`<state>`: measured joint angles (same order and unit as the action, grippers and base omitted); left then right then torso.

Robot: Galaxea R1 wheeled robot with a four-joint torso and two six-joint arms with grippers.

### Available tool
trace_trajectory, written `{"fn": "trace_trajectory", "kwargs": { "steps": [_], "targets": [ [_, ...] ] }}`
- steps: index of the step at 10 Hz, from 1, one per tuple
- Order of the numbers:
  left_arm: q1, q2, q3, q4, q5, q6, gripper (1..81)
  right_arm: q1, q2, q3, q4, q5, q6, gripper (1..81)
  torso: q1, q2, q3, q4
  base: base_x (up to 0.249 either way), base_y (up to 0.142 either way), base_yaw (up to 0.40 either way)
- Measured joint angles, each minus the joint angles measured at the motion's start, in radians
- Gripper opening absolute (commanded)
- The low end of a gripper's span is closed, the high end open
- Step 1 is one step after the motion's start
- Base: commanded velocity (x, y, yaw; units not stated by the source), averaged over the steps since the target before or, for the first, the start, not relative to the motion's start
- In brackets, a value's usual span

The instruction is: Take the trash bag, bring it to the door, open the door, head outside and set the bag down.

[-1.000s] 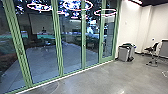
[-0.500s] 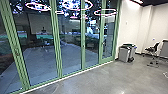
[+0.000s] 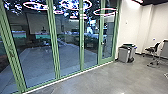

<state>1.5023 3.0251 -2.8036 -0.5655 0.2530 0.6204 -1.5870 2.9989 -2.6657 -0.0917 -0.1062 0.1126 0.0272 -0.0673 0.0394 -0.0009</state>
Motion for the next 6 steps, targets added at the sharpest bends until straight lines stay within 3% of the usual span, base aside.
{"fn": "trace_trajectory", "kwargs": {
  "steps": [6],
  "targets": [
    [0.000, 0.000, 0.000, 0.000, 0.000, 0.004, 1.0, 0.000, 0.000, 0.000, 0.000, 0.000, 0.000, 81.1, 0.000, 0.000, 0.000, 0.000, 0.145, -0.080, 0.000]
  ]
}}
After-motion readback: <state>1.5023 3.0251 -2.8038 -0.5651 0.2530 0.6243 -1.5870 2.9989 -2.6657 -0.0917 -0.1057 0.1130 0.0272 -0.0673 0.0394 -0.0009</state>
